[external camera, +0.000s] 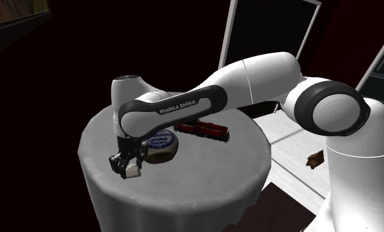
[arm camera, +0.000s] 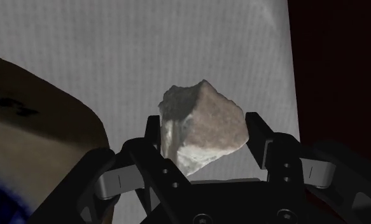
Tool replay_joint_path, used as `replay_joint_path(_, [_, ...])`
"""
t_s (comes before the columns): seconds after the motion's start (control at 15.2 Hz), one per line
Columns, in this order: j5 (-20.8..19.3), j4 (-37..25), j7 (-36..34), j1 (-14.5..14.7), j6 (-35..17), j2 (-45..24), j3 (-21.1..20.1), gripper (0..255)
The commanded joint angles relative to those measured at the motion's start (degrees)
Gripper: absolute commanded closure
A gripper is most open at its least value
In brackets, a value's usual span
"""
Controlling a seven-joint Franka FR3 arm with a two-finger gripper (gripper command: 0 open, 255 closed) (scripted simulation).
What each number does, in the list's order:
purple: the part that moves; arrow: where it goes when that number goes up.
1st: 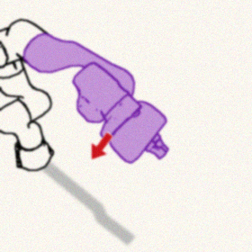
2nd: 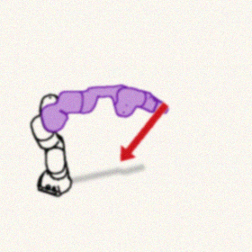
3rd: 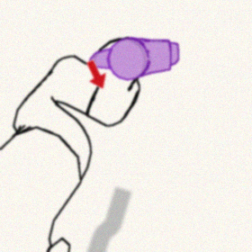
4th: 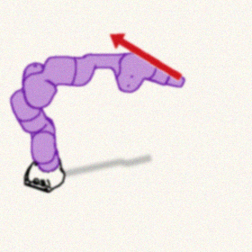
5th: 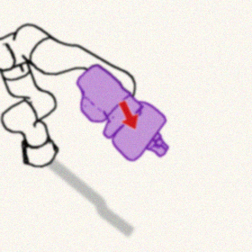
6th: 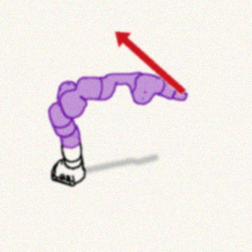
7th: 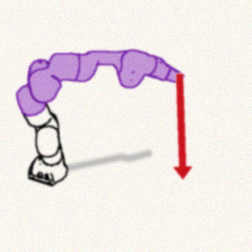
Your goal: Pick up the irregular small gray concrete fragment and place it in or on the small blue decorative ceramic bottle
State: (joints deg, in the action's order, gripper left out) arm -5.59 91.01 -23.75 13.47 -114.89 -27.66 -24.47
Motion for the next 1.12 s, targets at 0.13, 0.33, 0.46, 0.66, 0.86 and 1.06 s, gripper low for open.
replay_joint_path(0.13, [-0.02,-0.08,-0.02,0.0,0.08,-0.03,0.03,255])
replay_joint_path(0.33, [-0.08,0.0,-0.06,0.04,-0.12,-0.16,0.05,255])
replay_joint_path(0.46, [0.14,-0.78,-0.01,-0.01,1.16,0.38,-0.08,255])
replay_joint_path(0.66, [0.43,-2.12,0.03,-0.05,3.14,1.08,-0.25,255])
replay_joint_path(0.86, [0.68,-3.58,0.06,-0.06,5.16,1.68,-0.41,255])
replay_joint_path(1.06, [0.89,-5.2,0.06,-0.03,7.23,2.18,-0.54,255])
